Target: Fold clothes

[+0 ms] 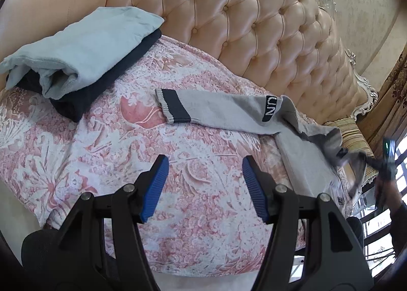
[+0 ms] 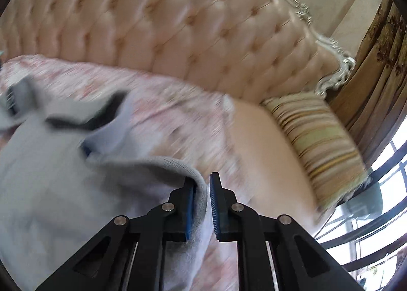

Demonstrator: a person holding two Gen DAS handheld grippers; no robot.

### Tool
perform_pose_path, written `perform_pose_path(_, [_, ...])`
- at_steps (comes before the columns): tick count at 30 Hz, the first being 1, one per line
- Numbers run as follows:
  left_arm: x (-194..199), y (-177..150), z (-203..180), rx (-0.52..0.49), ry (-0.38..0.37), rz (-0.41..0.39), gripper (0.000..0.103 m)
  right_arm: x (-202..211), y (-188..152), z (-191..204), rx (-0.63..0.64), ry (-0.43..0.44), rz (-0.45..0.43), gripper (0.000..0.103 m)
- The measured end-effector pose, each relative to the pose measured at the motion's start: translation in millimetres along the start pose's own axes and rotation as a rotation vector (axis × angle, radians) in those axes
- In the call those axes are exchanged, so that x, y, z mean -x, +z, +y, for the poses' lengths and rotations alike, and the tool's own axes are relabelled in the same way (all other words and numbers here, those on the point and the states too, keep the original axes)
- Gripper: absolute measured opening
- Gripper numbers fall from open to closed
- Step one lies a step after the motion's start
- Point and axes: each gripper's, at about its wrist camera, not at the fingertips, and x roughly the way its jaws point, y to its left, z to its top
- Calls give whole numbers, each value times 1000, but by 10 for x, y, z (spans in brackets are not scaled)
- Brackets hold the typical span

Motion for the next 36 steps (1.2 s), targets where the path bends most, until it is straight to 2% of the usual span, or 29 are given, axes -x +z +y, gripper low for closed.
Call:
perform_pose_path(3, [-11,1,20,12,8,6,63,-401,348,-250,15,-82,14,12])
perform_pose_path(5, [-20,1,35,19,15,10,63,-745,517,-484,-20,-130,51,12])
perform_pose_path(9, [-68,0,44,21,30,33,63,-1406,626,-837,-87,-179,138,13])
perform_pose_path(10, [-80,-3,37,17,37,38,63,-1541,589,-871,-98,-159,181,24])
perform_pose_path(11, [-92,-5,31,14,42,44,63,-1675,547,-902,-109,-136,227,41])
perform_pose_path(13, [-113,-4,28,12,49,52,63,-1943,465,-963,-130,-91,318,54])
perform_pose_path(15, [-123,-4,32,11,50,57,63,-2046,335,-1042,-158,-57,366,56])
perform_pose_path(17, [-127,-7,31,9,48,58,63,-2000,225,-1195,-194,-126,369,56])
perform_pose_path(18, [-127,-8,30,8,46,57,63,-1906,197,-1270,-219,-184,338,56])
perform_pose_path(19, [-128,-8,28,8,44,57,63,-1748,187,-1303,-243,-230,272,56])
perform_pose_path(20, [-128,-7,27,8,41,56,63,-1481,204,-1255,-238,-193,133,56])
perform_pose_path(21, [-128,-6,27,8,40,55,63,-1327,225,-1174,-202,-131,50,56])
perform_pose_path(22, [-129,-6,28,8,40,55,63,-1117,246,-991,-109,-62,-46,56])
perform_pose_path(23, [-129,-6,29,8,40,55,63,-875,244,-700,49,-35,-154,56])
perform_pose_path(26, [-123,-6,35,11,43,52,63,-539,74,200,531,-33,-337,56])
perform_pose_path(28, [-117,-11,37,13,48,50,63,-551,-117,736,822,-89,-408,55])
perform_pose_path(29, [-114,-10,40,14,51,49,63,-595,-167,877,906,-99,-428,55])
perform_pose_path(32, [-127,-4,53,21,57,51,63,-747,-217,1176,1066,-114,-470,55])
perform_pose_path(36, [-154,8,68,27,61,55,63,-994,-255,1357,1232,-179,-501,55])
